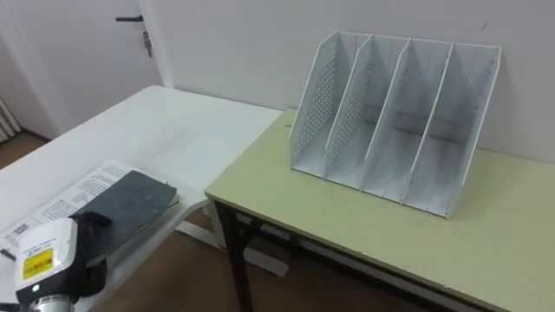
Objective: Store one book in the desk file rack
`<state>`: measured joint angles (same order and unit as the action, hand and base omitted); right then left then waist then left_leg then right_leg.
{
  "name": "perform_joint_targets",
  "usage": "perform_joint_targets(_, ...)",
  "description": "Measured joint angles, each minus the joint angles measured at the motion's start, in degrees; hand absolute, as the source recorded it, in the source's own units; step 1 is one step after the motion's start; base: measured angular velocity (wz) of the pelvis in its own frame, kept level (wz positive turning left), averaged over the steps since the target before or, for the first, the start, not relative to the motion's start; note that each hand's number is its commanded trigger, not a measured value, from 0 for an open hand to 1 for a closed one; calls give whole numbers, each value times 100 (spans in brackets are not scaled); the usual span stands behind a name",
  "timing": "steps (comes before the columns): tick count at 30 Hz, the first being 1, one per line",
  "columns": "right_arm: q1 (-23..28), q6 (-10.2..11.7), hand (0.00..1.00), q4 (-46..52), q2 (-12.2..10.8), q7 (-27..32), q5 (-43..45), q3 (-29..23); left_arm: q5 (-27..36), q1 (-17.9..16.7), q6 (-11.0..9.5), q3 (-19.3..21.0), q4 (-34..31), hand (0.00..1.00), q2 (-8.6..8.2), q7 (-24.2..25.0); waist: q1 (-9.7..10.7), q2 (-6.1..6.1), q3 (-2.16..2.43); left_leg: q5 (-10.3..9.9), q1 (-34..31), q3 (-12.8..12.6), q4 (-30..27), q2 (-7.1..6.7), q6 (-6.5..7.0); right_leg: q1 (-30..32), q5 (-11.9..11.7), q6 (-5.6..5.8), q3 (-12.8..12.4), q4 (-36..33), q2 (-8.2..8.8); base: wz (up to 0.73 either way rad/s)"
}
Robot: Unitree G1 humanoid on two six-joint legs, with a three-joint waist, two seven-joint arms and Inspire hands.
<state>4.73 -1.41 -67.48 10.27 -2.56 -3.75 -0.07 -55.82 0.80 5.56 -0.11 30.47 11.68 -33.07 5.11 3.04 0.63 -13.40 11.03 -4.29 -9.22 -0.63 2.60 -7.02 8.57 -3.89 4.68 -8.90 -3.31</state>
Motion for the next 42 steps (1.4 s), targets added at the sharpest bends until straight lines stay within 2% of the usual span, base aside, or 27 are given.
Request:
perform_joint_targets(7, 32, -117, 0, 32, 146, 36, -8, 105, -3, 92, 32, -15, -12, 100, 56, -26, -21, 54, 1, 2, 6, -9, 53, 8, 4, -23, -18, -7, 3, 1, -11, 0)
perform_joint_targets(14, 32, -113, 0, 80, 138, 82, -23, 167, 16, 120, -15, -11, -116, 100, 57, -30, -68, 53, 0, 3, 11, -10, 52, 24, 2, 16, -16, -7, -5, 23, -14, 0)
perform_joint_targets(16, 25, -111, 0, 129, 138, 114, -49, 302, 248, 136, -24, -13, -196, 100, 53, -15, -75, 45, -1, 3, -5, -6, 49, 23, 3, 27, -15, -6, 8, 20, -6, 0)
perform_joint_targets(19, 16, -107, 0, 403, 158, 97, -7, 504, 894, 125, -92, -49, -418, 100, 103, 35, -108, 37, -4, 5, -55, -3, 38, 19, 7, 93, -14, -2, 13, 17, 9, -1)
perform_joint_targets(22, -68, -102, 0, 645, 87, -24, 136, 668, 1557, 117, -147, -77, -697, 100, 104, 160, -146, 11, -21, 7, -62, 24, 22, 25, 9, 105, -6, 10, 24, 14, 25, -2)
perform_joint_targets(25, -64, -105, 0, 1291, 36, -335, 407, 700, 2211, 64, -301, -59, -1252, 100, 98, 511, -311, -78, -71, 8, -87, 42, -19, 17, 11, 128, -2, 19, 22, 2, 38, 3)
perform_joint_targets(29, -60, -103, 0, 2230, 44, -603, 415, 915, 2869, 17, -344, -121, -1796, 100, 105, 793, -417, -172, -36, 8, -154, 125, -37, 14, 11, 153, -7, 22, 79, -15, 44, 11)
perform_joint_targets(30, -29, -82, 0, 2623, 46, -725, 455, 996, 3189, -117, -356, -119, -2092, 100, 110, 896, -422, -211, -31, 8, -156, 137, -36, 17, 11, 137, -9, 19, 101, 3, 45, 7)
perform_joint_targets(32, -11, 57, 0, 2941, 42, -942, 561, 1064, 3512, -259, -495, -178, -2290, 100, 106, 1025, -435, -251, -22, 8, -140, 159, -36, 18, 11, 90, -10, 18, 138, 8, 51, 10)
perform_joint_targets(33, -11, 84, 0, 3103, 43, -1081, 660, 1089, 3644, -282, -583, -236, -2339, 100, 102, 1130, -448, -257, -25, 8, -142, 177, -36, 15, 10, 82, -9, 18, 177, 8, 63, 11)
perform_joint_targets(36, 53, 117, 0, 3402, 68, -1344, 652, 1244, 4134, -316, -680, -349, -2538, 100, 99, 1397, -569, -276, -54, 8, -143, 199, -33, 13, 11, 67, -10, 19, 184, 8, 67, 1)
perform_joint_targets(39, 108, 123, 0, 3628, 90, -1577, 603, 1435, 5145, -330, -684, -490, -2638, 100, 93, 1651, -693, -257, -84, 7, -158, 200, -33, 11, 11, 89, -10, 19, 170, -1, 65, 0)
perform_joint_targets(42, 208, 133, 0, 4112, 85, -1878, 712, 1472, 5671, -330, -687, -502, -2717, 100, 92, 2054, -721, -218, -108, 7, -209, 196, -36, 9, 11, 125, -10, 19, 157, -15, 65, 0)
